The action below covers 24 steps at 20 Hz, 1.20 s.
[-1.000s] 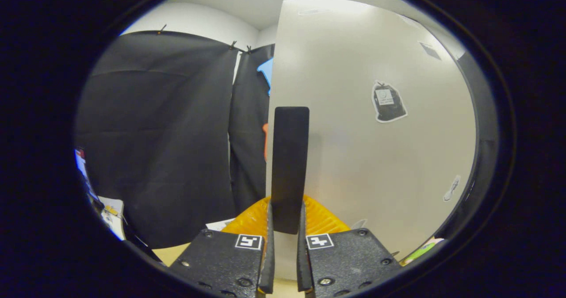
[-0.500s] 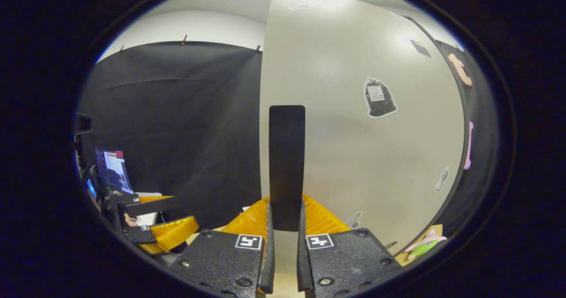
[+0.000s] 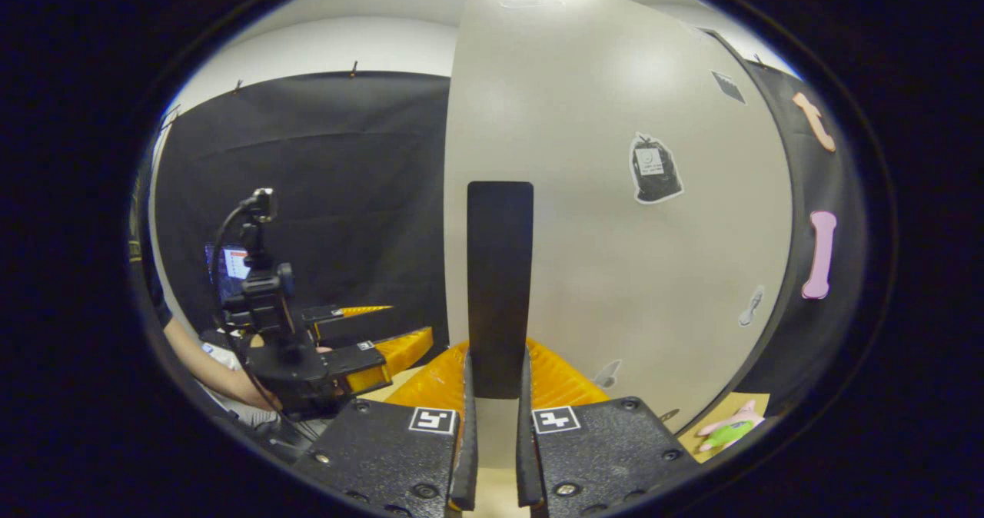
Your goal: Open the cabinet door with the right hand, grasp the bottle in the cabinet with the left hand and place it on the coaster, then close the cabinet door with the right hand.
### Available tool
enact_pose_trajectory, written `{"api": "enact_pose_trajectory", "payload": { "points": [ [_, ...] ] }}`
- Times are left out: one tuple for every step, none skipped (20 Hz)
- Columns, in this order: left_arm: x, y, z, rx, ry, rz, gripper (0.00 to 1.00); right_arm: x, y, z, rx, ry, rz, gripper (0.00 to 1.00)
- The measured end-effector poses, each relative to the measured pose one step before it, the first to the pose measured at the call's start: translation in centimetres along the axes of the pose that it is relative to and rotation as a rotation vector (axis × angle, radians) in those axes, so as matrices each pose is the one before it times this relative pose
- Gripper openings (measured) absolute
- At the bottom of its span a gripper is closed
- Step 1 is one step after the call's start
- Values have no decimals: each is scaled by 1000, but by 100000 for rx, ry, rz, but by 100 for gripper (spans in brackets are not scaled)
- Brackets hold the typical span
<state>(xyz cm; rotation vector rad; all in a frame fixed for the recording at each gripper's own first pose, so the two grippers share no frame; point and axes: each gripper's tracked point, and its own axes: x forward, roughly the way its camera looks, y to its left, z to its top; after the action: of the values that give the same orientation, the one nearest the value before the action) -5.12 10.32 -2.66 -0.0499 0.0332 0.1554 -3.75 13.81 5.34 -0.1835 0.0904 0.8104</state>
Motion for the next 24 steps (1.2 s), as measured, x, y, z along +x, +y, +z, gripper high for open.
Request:
{"api": "enact_pose_trajectory", "payload": {
  "points": [
    [532, -665, 10, 131, -4, -1057, 97, -701, -68, -64, 627, 241, 1048, 23],
    [444, -768, 133, 146, 1, -1150, 97, -552, -122, 1, 308, 261, 865, 23],
    [530, -870, 175, 241, -159, -1434, 97, -594, -133, -76, 225, 287, 472, 23],
    [536, -854, 67, 433, 178, -1356, 97, -529, -362, -132, 145, 327, 68, 23],
    [559, -971, -4, 423, 292, -1730, 97, -439, -368, -104, 422, 653, -283, 23],
    [642, -1140, -310, 578, 1349, -2418, 97, -333, -419, -54, 479, 996, -653, 23],
    [593, -1190, -336, 958, 874, -2652, 97, -390, -317, 8, -238, 906, -1139, 22],
    [672, -878, -185, 1076, 759, -1664, 97, -570, -107, -23, -670, 514, -1355, 23],
    [740, -803, -125, 334, 559, -1694, 97, -403, 59, 39, -291, 412, -1389, 23],
    [843, -973, -265, -456, 1125, -2119, 96, -101, 169, -67, 124, 216, -1343, 23],
    [725, -938, -206, -437, 984, -1542, 96, 5, -97, -5, 527, 166, -1268, 23],
    [832, -705, -71, -83, 675, -1413, 96, -128, -46, 2, 266, 233, -1239, 23],
    [840, -485, 172, 342, 41, -962, 96, -36, -106, 5, 266, 167, -1486, 23],
    [977, -452, 305, 258, -338, -703, 96, 14, -102, -22, 245, 116, -1557, 23],
    [1019, -533, 197, -117, -140, -1084, 96, -53, -52, -122, 173, 157, -1239, 23],
    [1066, -507, 69, -135, -7, -1124, 100, -31, -50, -157, -241, 143, -923, 23],
    [808, -207, 203, 139, -281, -343, 100, 17, -114, 2, -570, 114, -851, 23],
    [931, -298, 205, 222, -565, -556, 96, -33, 93, 24, -275, 195, -704, 22],
    [1060, -182, -56, 441, -154, -302, 96, -14, 19, 1, 203, 114, -699, 23],
    [998, -199, -42, 365, 39, -332, 96, 2, -49, 37, 478, -53, -676, 23],
    [899, -289, 60, 305, 88, -210, 96, 111, -26, 31, 680, -54, -798, 23],
    [958, -205, 34, 101, -142, -287, 96, -2, -94, -15, 337, 77, -955, 23],
    [1005, -242, 25, -103, -44, -117, 96, 87, -90, -72, -160, 199, -917, 23],
    [972, -102, 51, -208, -439, 117, 96, -103, -46, 123, 110, 178, -755, 23]
  ]
}}
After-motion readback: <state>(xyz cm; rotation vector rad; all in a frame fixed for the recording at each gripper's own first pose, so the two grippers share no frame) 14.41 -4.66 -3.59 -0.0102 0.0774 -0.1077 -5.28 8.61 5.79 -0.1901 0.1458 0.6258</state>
